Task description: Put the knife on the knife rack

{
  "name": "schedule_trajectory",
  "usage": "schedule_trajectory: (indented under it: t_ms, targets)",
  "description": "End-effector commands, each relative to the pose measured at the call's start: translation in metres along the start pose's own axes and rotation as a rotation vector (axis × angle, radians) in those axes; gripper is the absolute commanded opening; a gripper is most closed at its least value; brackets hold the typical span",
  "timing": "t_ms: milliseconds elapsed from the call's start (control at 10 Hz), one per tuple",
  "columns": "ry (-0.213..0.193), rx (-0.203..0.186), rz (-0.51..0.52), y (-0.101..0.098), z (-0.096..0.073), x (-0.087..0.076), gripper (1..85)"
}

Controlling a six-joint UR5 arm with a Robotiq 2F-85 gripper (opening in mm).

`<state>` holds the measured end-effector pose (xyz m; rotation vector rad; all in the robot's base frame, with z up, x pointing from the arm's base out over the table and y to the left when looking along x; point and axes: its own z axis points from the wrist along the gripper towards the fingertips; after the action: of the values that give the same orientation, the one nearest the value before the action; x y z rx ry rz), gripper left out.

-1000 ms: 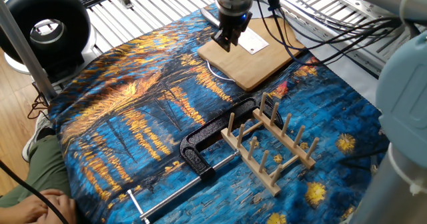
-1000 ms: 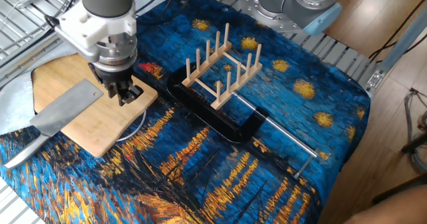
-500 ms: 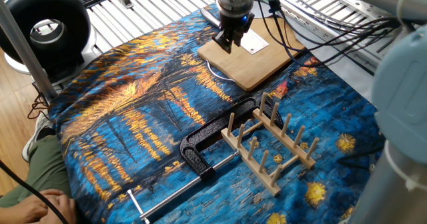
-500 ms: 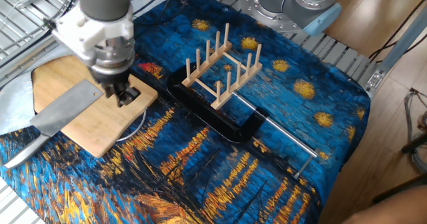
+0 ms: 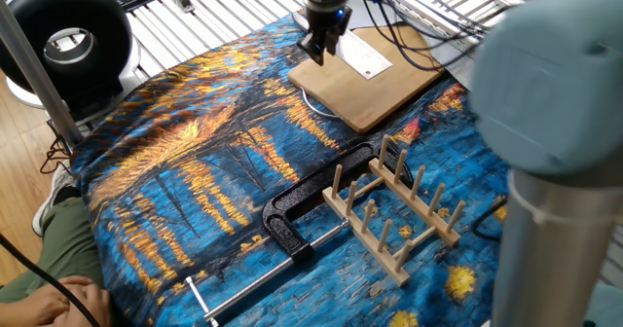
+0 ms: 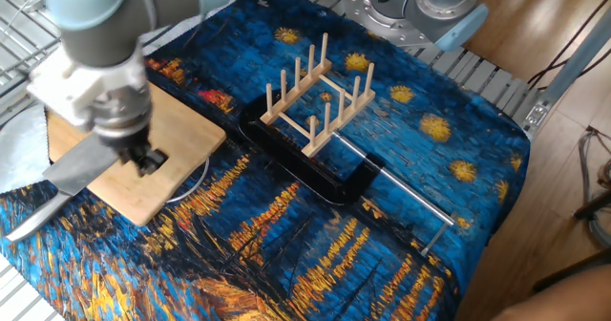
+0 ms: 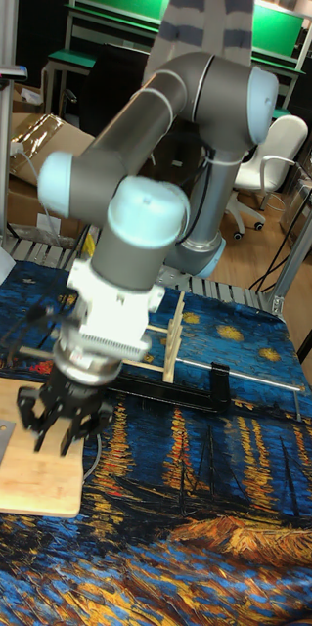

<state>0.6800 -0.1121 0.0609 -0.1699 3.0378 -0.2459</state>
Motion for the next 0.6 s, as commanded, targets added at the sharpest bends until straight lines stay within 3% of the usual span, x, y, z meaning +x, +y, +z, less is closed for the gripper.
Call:
schedule_trajectory:
  t_ms: [0,100,300,500]
  targets:
    - [0.016,-0.004,0.008,-0.003,0.009,-0.012,37.3]
    - [0.036,0.0,0.024,-0.004,0.009,-0.007,36.0]
    - [0.035,-0.011,0.065,-0.001,0.009,-0.008,36.7]
    - [-0.003,-0.004,0.104,-0.003,0.009,-0.017,37.0]
